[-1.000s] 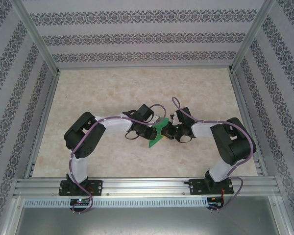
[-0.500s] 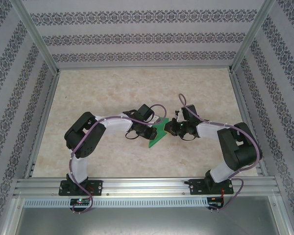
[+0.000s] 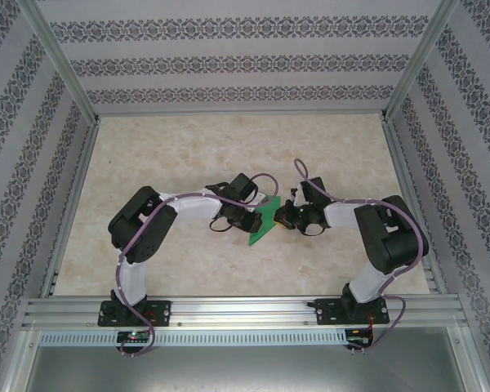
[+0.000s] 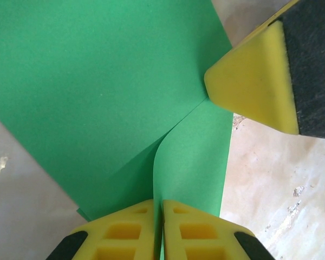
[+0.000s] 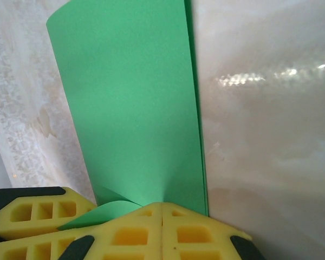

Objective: Fold a paper plane with a square sheet of paper (pick it up from the middle)
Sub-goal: Third fold the triangle at the center of the table.

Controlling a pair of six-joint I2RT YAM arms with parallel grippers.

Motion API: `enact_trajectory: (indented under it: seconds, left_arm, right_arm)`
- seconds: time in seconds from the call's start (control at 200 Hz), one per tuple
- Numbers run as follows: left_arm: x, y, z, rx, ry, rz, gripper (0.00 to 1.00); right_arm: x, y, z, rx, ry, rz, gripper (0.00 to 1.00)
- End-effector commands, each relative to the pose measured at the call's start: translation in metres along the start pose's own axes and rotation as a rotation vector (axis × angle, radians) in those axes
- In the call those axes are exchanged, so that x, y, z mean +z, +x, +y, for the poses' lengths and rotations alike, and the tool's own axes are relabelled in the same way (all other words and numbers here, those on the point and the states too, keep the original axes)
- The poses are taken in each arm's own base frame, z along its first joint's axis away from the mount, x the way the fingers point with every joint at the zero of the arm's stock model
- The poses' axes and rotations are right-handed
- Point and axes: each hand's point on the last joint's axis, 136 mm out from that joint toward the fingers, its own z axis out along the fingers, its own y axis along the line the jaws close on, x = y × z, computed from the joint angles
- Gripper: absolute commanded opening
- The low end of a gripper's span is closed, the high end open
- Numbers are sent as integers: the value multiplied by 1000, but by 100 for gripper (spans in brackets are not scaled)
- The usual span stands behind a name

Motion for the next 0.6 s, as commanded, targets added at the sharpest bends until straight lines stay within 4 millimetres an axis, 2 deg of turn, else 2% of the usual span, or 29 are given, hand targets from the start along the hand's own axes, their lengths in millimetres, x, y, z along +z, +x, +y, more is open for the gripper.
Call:
enact_trajectory:
  seconds: [0.0,0.125,0.205,0.365,0.594]
  left_arm:
    - [12,24,16,-3,-68,92,13]
    - [11,24,16,-4,-69,89,13]
    - [12,23,15,-5,-68,87,13]
    - [11,21,13,-7,-65,82,13]
    - [11,22,13,-7,-69,85,13]
  right_arm:
    - [-3,0,-4,-4,31,-14,7]
    - [-22,-5,24,-47,-24,-53,8]
    - [-27,-5,28,-49,-26,-66,8]
    - [-21,3,23,-7,-46,-77,6]
    - [-9,16,36,7,-101,-78,4]
